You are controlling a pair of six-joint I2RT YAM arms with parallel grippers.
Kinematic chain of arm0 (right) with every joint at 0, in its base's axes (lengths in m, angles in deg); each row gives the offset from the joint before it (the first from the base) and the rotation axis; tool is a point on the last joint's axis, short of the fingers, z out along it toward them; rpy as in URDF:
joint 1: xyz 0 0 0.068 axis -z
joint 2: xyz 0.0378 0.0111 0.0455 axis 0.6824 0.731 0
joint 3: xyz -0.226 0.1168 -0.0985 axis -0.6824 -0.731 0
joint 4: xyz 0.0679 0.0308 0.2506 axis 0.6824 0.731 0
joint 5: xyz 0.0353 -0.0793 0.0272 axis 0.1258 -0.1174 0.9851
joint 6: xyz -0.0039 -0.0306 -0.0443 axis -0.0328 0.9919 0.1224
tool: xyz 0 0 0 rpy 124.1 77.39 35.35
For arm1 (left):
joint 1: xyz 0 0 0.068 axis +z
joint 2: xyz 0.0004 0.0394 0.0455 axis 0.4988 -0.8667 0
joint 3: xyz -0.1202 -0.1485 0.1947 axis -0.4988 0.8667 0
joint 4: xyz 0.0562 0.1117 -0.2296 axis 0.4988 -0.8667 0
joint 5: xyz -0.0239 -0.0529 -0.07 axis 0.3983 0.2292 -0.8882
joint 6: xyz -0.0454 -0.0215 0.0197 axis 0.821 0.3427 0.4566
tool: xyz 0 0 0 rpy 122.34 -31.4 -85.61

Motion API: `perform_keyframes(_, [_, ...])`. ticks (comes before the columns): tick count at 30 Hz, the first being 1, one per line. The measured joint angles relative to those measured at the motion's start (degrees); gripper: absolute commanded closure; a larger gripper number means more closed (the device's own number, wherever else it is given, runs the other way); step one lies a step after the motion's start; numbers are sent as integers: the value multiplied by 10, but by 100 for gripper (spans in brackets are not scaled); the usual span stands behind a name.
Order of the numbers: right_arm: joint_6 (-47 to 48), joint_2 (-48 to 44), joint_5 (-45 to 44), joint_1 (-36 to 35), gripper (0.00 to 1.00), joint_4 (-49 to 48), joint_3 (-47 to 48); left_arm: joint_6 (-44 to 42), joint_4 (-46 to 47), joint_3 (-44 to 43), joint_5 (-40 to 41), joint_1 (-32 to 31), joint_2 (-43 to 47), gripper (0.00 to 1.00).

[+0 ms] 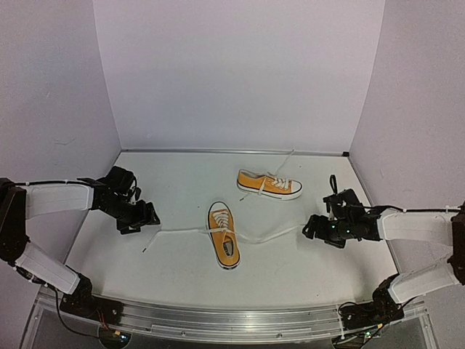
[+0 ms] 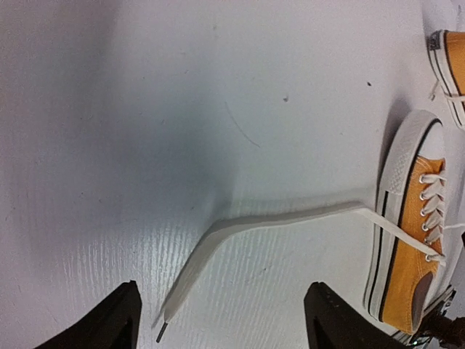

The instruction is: Tie the shoes

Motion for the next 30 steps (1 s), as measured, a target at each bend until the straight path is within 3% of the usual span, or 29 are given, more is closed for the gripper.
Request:
perform_keyframes(7, [55,2,91,-1,12,-50,27,-47,0,-12,-24,-1,29,9])
perform_keyframes(11, [74,27,135,-14,2,-73,31,-64,0,-15,-24,-11,31,4])
perform_keyframes(21, [78,-15,78,-33,2,-31,43,-70,2,-23,20,-40,61,0])
perform_keyframes(30, [116,-38,141,-51,5,-35,52,-68,14,-49,38,-40,56,0])
